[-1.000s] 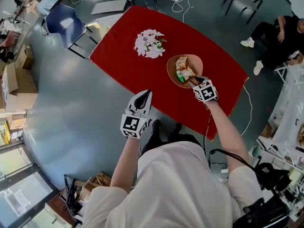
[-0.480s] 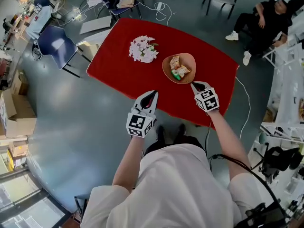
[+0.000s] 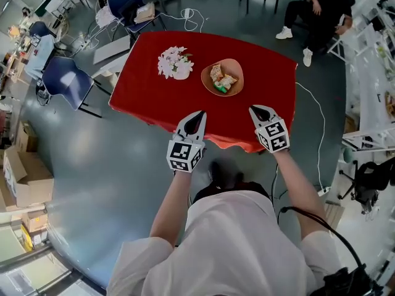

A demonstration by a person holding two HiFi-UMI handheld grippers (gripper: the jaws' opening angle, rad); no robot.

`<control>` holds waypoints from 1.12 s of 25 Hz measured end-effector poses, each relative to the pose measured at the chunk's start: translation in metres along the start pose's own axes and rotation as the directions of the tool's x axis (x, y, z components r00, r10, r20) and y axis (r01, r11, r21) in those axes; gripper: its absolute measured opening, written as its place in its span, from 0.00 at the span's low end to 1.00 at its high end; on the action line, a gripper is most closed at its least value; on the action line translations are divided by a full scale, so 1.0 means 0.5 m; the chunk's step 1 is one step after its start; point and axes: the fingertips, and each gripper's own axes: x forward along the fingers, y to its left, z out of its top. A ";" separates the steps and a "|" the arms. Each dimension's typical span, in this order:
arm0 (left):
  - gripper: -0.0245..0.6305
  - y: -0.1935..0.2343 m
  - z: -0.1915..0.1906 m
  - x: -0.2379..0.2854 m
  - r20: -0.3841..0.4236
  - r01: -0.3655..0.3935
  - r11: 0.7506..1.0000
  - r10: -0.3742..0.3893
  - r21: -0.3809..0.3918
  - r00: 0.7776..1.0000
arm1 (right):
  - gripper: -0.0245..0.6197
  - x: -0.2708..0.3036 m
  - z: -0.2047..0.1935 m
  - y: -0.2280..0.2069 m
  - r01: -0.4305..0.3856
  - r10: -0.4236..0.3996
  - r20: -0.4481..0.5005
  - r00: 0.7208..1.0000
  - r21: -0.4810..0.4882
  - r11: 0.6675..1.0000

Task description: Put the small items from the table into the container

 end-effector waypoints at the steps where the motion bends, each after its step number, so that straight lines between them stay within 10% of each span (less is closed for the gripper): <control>1: 0.05 -0.013 -0.003 -0.004 -0.003 0.004 1.000 -0.004 0.002 1.000 | 0.06 -0.017 -0.002 0.003 0.005 -0.005 0.009 1.000 0.004 1.000; 28: 0.05 -0.439 -0.023 -0.409 0.039 -0.053 0.998 0.052 0.016 0.998 | 0.06 -0.559 -0.121 0.297 0.034 -0.039 0.192 0.981 0.031 0.999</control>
